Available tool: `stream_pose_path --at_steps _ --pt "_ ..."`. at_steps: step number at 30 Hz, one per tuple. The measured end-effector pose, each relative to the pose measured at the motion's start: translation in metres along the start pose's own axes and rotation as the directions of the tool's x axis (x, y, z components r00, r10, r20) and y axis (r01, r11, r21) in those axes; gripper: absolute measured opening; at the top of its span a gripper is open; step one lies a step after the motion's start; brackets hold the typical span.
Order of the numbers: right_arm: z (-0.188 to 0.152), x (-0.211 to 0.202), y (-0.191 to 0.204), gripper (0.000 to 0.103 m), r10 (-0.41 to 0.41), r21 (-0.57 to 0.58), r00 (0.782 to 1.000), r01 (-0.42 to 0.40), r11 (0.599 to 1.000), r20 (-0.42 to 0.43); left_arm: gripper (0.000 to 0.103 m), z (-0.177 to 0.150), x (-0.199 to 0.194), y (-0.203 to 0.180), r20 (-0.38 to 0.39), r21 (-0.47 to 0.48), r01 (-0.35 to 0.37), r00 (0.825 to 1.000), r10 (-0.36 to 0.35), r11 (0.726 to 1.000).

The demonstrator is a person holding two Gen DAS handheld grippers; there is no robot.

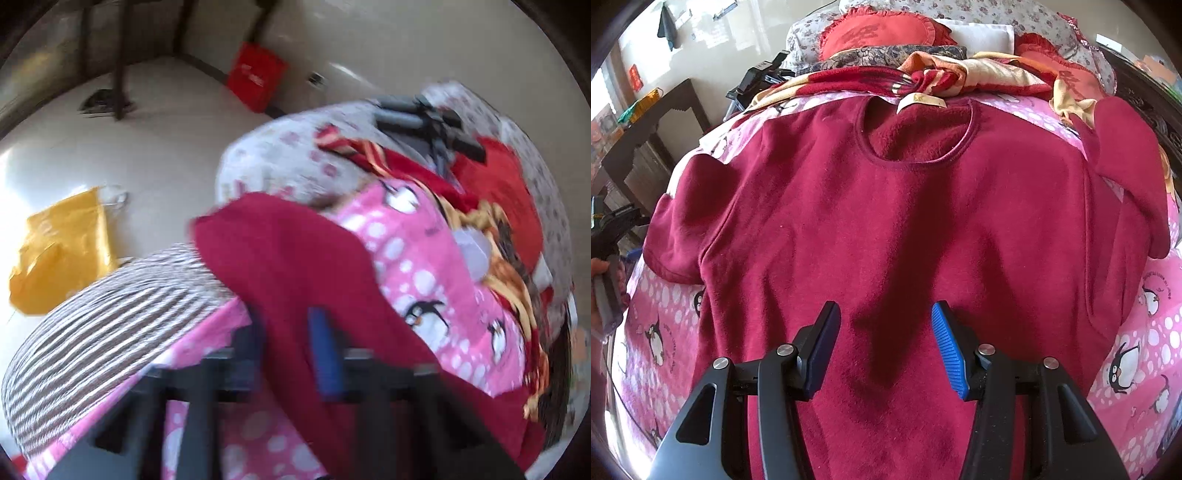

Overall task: Fold small clothes
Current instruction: 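Grasp the sweatshirt sleeve nearest the left tool with the left tool, then fold the held sleeve across the sweatshirt body and open the left tool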

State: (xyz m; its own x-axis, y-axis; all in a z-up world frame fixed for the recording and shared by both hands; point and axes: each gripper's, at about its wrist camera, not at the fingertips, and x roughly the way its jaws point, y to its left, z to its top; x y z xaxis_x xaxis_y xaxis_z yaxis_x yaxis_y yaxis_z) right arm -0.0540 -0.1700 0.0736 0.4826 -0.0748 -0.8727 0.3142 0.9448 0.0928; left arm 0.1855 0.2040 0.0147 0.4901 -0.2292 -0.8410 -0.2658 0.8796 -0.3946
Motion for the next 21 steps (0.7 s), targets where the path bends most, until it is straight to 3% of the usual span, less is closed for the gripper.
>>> stream_pose_path --at_steps 2,5,7,11,12,14,15,17,21 --pt "0.001 -0.001 0.000 0.030 -0.001 0.001 1.000 0.001 1.000 0.001 0.009 0.002 -0.009 -0.009 0.012 -0.001 0.005 1.000 -0.005 1.000" --pt "0.002 -0.005 -0.001 0.030 0.005 -0.005 1.000 -0.005 1.000 0.014 0.008 -0.008 -0.050 -0.035 0.071 0.063 0.094 0.993 -0.098 0.994" --pt "0.002 -0.008 -0.004 0.030 0.006 -0.002 1.000 -0.006 1.000 0.024 0.008 -0.022 -0.084 -0.065 0.094 0.151 0.164 0.979 -0.180 0.975" --pt "0.002 -0.011 -0.018 0.030 0.012 0.048 0.999 -0.014 0.999 0.032 0.008 -0.071 -0.137 -0.140 0.056 0.347 0.303 0.938 -0.342 0.888" --pt "0.002 -0.014 -0.024 0.030 0.015 0.070 0.999 -0.018 0.997 0.040 0.008 -0.093 -0.146 -0.165 0.026 0.408 0.338 0.924 -0.381 0.848" --pt "0.002 -0.020 -0.032 0.030 0.018 0.093 0.998 -0.023 0.995 0.055 0.008 -0.123 -0.149 -0.198 -0.026 0.475 0.370 0.913 -0.407 0.798" --pt "0.001 -0.023 -0.036 0.030 0.017 0.102 0.998 -0.024 0.994 0.063 0.008 -0.144 -0.146 -0.218 -0.064 0.510 0.387 0.908 -0.414 0.768" --pt "0.000 -0.030 -0.045 0.030 0.010 0.113 0.997 -0.019 0.993 0.075 0.008 -0.175 -0.134 -0.241 -0.116 0.555 0.392 0.910 -0.398 0.734" --pt "-0.003 -0.041 -0.071 0.030 0.000 0.155 0.996 -0.014 0.988 0.088 0.008 -0.246 -0.085 -0.272 -0.250 0.591 0.410 0.912 -0.326 0.694"
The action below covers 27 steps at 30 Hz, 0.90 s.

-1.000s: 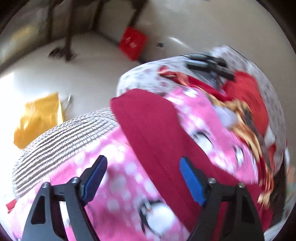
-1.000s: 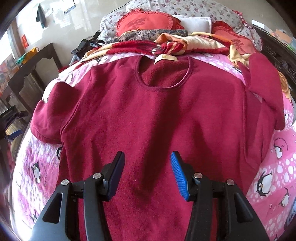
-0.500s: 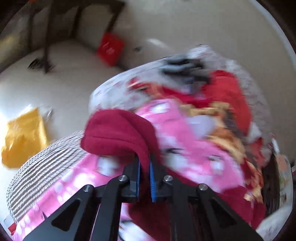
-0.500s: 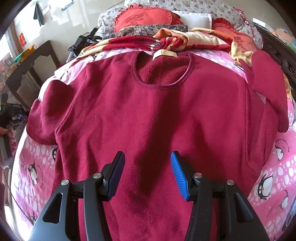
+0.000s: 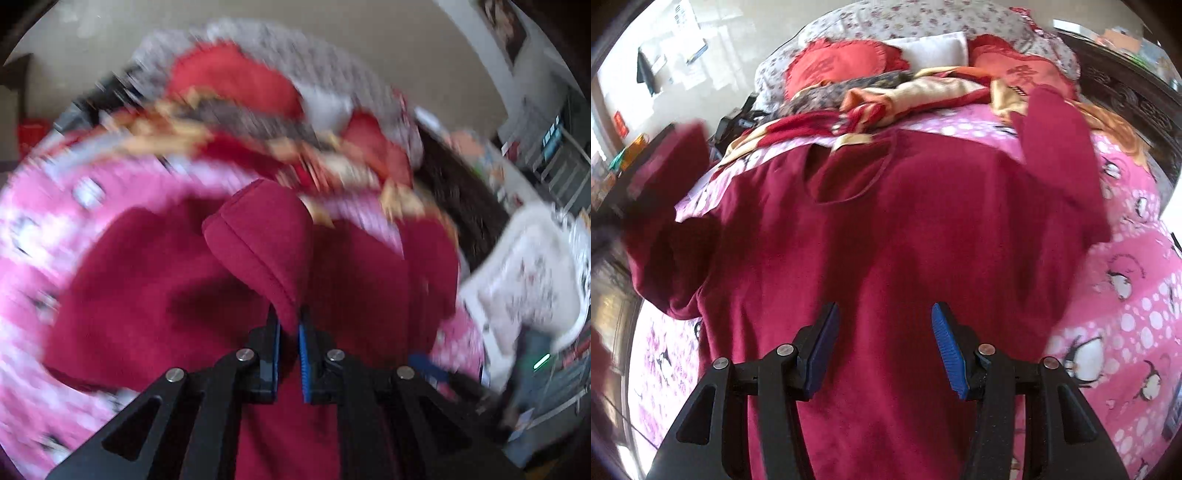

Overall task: Fold small clothes
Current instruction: 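Fold the held sleeve across the sweatshirt body and open the left tool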

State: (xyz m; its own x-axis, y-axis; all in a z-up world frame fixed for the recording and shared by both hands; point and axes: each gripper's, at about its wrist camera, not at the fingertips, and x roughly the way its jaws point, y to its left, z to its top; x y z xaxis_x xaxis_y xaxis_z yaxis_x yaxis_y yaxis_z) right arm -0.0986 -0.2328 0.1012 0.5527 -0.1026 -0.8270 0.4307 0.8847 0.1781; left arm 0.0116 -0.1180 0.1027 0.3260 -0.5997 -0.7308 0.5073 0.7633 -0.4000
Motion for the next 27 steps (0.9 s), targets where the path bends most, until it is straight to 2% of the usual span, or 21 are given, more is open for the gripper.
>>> stream_pose_path --at_steps 3,4,5,6,8,11,13,15,19,22,25,27 --pt "0.002 -0.006 -0.018 0.030 0.016 0.035 1.000 -0.016 0.999 0.012 0.011 -0.024 0.037 -0.016 -0.105 0.025 -0.024 0.994 0.026 0.999" --pt "0.002 -0.007 -0.021 0.030 0.025 0.040 1.000 -0.025 0.999 0.016 0.017 -0.031 0.044 -0.017 -0.137 0.023 -0.035 0.990 0.038 0.999" --pt "0.003 -0.009 -0.024 0.030 0.042 0.044 0.999 -0.043 0.998 0.023 0.026 -0.037 0.045 -0.018 -0.157 0.021 -0.031 0.987 0.034 0.999" --pt "0.004 -0.010 -0.025 0.030 0.056 0.042 0.998 -0.058 0.997 0.031 0.030 -0.041 0.040 -0.016 -0.173 0.013 -0.014 0.985 0.016 1.000" --pt "0.007 -0.011 -0.024 0.030 0.090 0.034 0.995 -0.092 0.995 0.044 0.052 -0.046 0.022 -0.009 -0.162 -0.003 0.010 0.987 -0.010 1.000" --pt "0.012 -0.005 -0.016 0.030 0.144 0.029 0.989 -0.145 0.989 0.035 0.074 -0.046 -0.016 0.004 -0.061 0.020 -0.036 0.997 0.037 0.999" --pt "0.016 0.001 -0.006 0.030 0.176 0.024 0.984 -0.177 0.984 0.031 0.077 -0.048 -0.044 0.018 0.022 0.036 -0.100 0.995 0.099 0.994" --pt "0.017 0.007 0.003 0.030 0.204 0.014 0.979 -0.204 0.979 0.029 0.077 -0.048 -0.064 0.034 0.069 0.041 -0.175 0.983 0.172 0.984" --pt "0.014 0.031 0.011 0.030 0.202 0.038 0.979 -0.201 0.979 -0.025 0.077 -0.052 -0.074 0.072 0.082 0.024 -0.291 0.954 0.288 0.957" --pt "0.011 0.036 0.005 0.030 0.235 0.083 0.970 -0.230 0.970 -0.057 0.077 -0.058 -0.069 0.090 0.057 -0.003 -0.320 0.946 0.320 0.947" --pt "0.005 0.020 -0.009 0.030 0.273 0.125 0.962 -0.271 0.954 -0.002 0.077 -0.067 -0.065 0.100 0.041 -0.012 -0.324 0.945 0.324 0.946" --pt "-0.002 0.011 -0.018 0.031 0.273 0.105 0.962 -0.273 0.956 0.012 0.077 -0.071 -0.062 0.098 0.037 0.003 -0.329 0.944 0.329 0.944"
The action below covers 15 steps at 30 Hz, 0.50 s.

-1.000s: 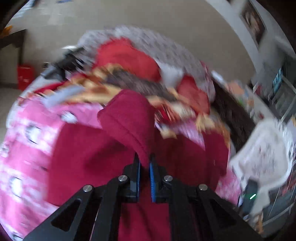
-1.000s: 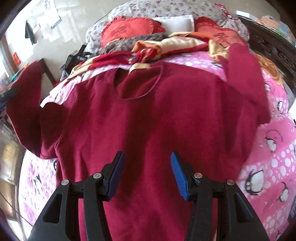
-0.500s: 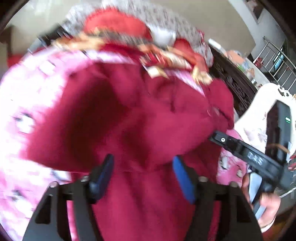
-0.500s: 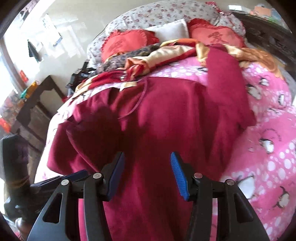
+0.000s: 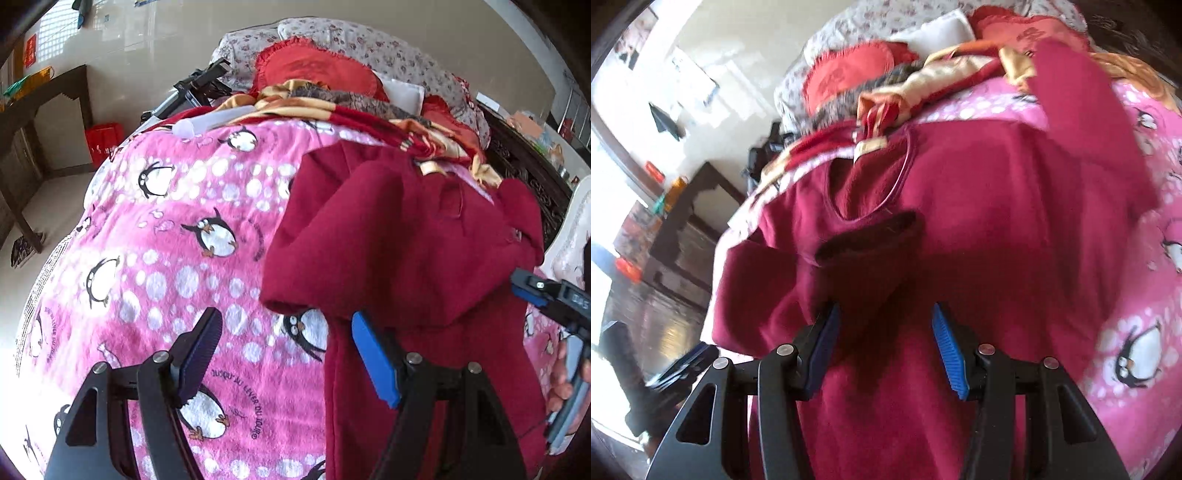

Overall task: Fold small clothes
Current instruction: 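Fold the held sleeve across the sweatshirt body and open the left tool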

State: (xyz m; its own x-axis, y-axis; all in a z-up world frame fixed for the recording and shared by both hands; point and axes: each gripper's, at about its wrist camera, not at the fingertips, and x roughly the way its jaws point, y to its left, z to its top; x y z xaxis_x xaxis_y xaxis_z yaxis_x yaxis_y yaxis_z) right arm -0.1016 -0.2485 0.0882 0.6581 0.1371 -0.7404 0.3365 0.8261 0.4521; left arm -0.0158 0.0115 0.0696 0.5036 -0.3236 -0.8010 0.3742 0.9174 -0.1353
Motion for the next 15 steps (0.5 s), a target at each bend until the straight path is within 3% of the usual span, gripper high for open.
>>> stream_pose_path --at_steps 9,15 --pt "-0.014 -0.011 -0.010 0.034 0.085 -0.057 0.996 -0.086 0.995 -0.017 0.077 -0.002 0.006 -0.023 0.001 0.052 -0.006 1.000 0.006 0.999" --pt "0.001 0.017 -0.017 0.032 -0.028 -0.017 1.000 0.028 0.999 -0.004 0.077 0.002 0.002 -0.014 -0.004 0.010 -0.016 1.000 0.017 1.000"
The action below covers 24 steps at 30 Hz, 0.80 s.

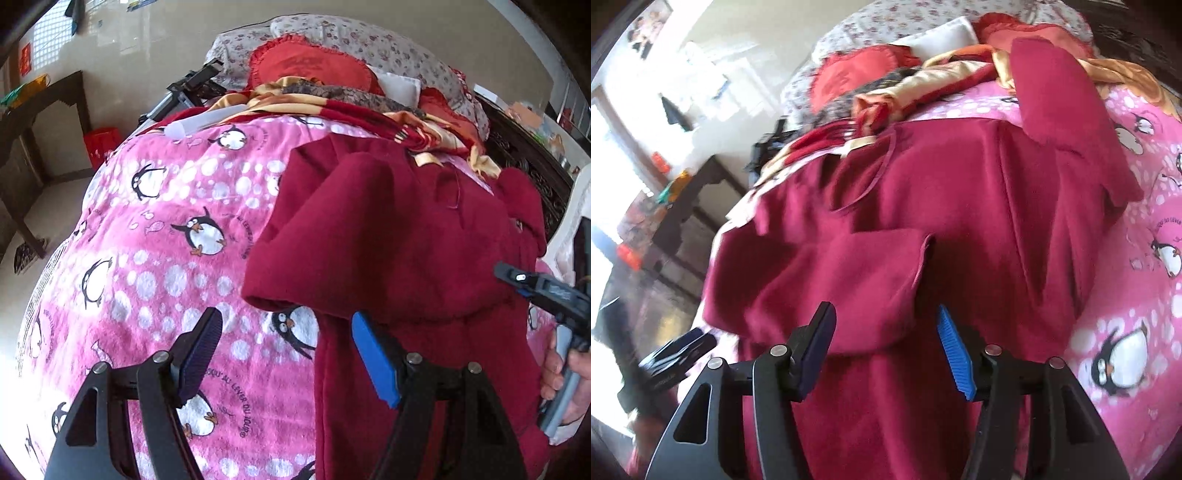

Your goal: Fold small clothes

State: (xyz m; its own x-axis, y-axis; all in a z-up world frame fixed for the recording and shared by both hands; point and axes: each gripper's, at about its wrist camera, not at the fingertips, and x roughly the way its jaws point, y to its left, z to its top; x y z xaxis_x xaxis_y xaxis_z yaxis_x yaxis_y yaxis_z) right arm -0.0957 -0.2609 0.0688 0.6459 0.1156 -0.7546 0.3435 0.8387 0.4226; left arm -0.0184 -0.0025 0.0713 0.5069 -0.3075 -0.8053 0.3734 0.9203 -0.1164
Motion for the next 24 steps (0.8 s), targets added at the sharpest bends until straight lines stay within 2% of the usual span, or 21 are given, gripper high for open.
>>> stream_pose_path --at_steps 1,2,3,5,7,10,12,14,17,20,24 --pt "0.003 0.005 0.001 0.012 -0.016 -0.006 1.000 0.016 1.000 -0.009 0.077 0.001 -0.002 0.002 0.004 -0.008 -0.006 1.000 0.006 1.000" --pt "0.005 0.008 0.002 0.000 -0.033 -0.014 0.999 0.032 0.999 -0.015 0.077 0.002 -0.003 0.003 0.008 -0.012 -0.011 1.000 0.011 1.000" --pt "0.010 0.005 0.006 0.000 -0.053 -0.032 0.999 0.053 0.998 -0.002 0.077 0.003 -0.005 0.005 0.014 -0.014 -0.014 1.000 0.014 1.000" --pt "0.019 -0.019 0.015 0.000 -0.054 -0.078 0.995 0.060 0.995 0.078 0.077 0.005 -0.007 0.006 0.025 -0.015 -0.019 1.000 0.019 1.000" --pt "0.027 -0.050 0.018 0.000 -0.120 -0.100 0.977 0.140 0.985 0.179 0.077 0.007 -0.006 0.007 0.030 -0.017 -0.020 0.999 0.020 1.000" --pt "0.040 -0.084 0.002 0.000 -0.193 -0.062 0.945 0.217 0.974 0.265 0.077 0.006 0.003 0.005 0.009 -0.017 -0.021 1.000 0.021 1.000" --pt "0.048 -0.088 -0.015 0.000 -0.266 -0.030 0.928 0.283 0.959 0.260 0.077 0.004 0.011 0.001 -0.011 -0.009 -0.030 1.000 0.029 1.000" --pt "0.052 -0.078 -0.034 0.000 -0.360 0.008 0.909 0.366 0.931 0.212 0.077 0.001 0.020 -0.003 -0.028 0.004 -0.037 0.999 0.037 0.999" --pt "0.052 -0.059 -0.042 0.000 -0.434 -0.022 0.886 0.443 0.896 0.165 0.077 -0.004 0.030 -0.008 -0.052 0.029 -0.055 0.997 0.057 0.998" --pt "0.052 -0.060 -0.032 0.000 -0.514 -0.076 0.829 0.540 0.838 0.219 0.077 -0.007 0.037 -0.006 -0.069 0.035 -0.080 0.994 0.082 0.996" --pt "0.050 -0.089 -0.027 0.000 -0.538 -0.033 0.778 0.577 0.816 0.323 0.077 -0.008 0.042 -0.004 -0.073 0.027 -0.073 0.995 0.075 0.997"
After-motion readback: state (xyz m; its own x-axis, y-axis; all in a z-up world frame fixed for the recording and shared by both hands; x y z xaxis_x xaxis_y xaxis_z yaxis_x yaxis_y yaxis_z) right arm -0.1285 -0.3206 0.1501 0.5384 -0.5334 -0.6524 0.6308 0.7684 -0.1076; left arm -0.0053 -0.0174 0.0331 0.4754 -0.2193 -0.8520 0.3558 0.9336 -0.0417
